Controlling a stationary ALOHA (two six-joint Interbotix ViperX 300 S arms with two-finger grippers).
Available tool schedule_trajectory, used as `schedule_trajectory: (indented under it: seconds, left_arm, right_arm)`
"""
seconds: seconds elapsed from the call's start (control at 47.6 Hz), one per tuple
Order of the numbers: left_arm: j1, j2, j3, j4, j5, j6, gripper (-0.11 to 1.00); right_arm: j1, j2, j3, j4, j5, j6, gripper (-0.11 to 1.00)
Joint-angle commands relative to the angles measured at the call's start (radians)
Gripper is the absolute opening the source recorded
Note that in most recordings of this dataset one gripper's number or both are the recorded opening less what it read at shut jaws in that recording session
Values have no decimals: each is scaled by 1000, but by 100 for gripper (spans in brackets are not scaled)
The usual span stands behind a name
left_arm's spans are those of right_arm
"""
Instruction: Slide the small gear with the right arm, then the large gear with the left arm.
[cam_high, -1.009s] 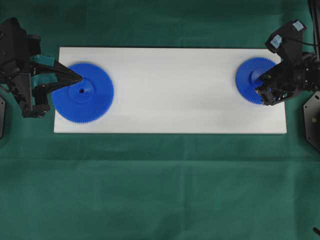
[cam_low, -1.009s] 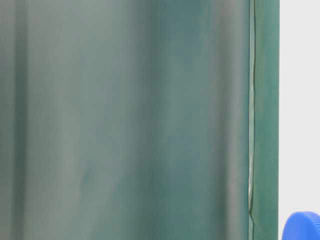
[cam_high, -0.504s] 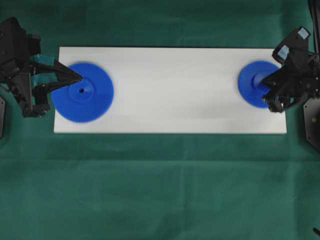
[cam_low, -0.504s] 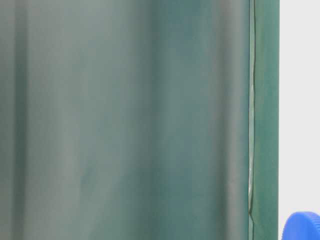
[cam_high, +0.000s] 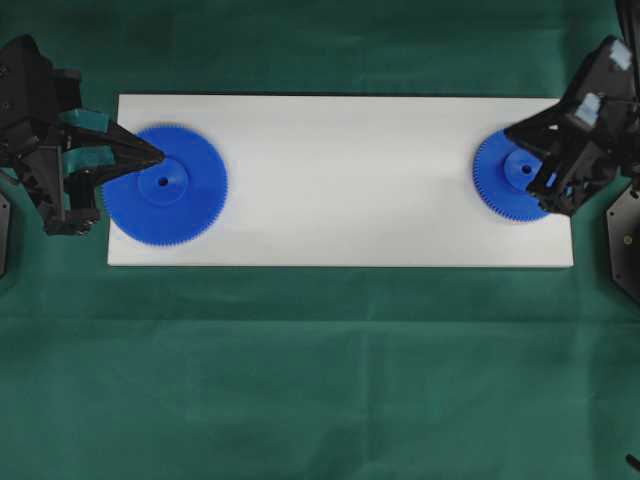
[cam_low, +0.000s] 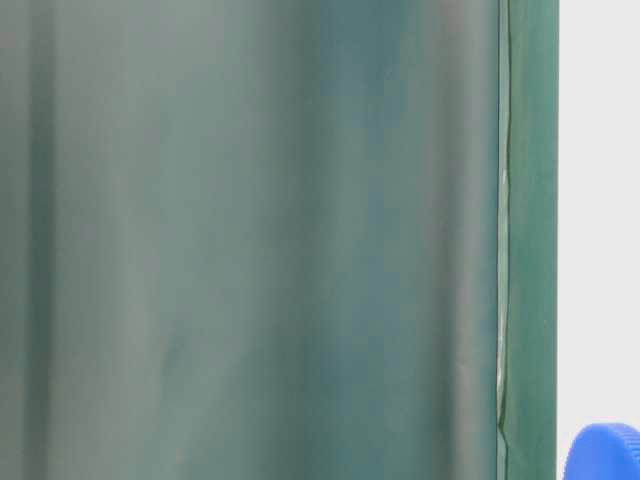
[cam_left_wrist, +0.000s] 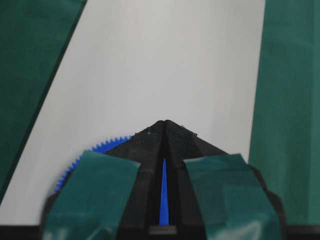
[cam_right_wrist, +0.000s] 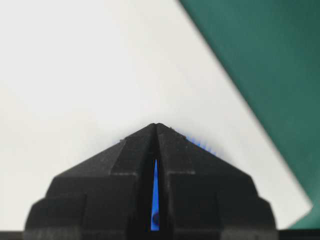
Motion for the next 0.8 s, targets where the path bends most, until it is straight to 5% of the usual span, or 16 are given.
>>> schedule_trajectory:
  seconds: [0.0,0.168,0.777]
  left_arm:
    - [-2,0,-26,-2,-9,2,-1]
    - [-2,2,-29,-2,-11,2,-1]
    - [6,2,2,-2,-12,2,-1]
  right_arm:
    - [2,-35,-25,-44,-28,-2,50]
    - [2,-83,-11,-107,-107,-2,50]
    - [0,-91,17,-114,-167,-3,50]
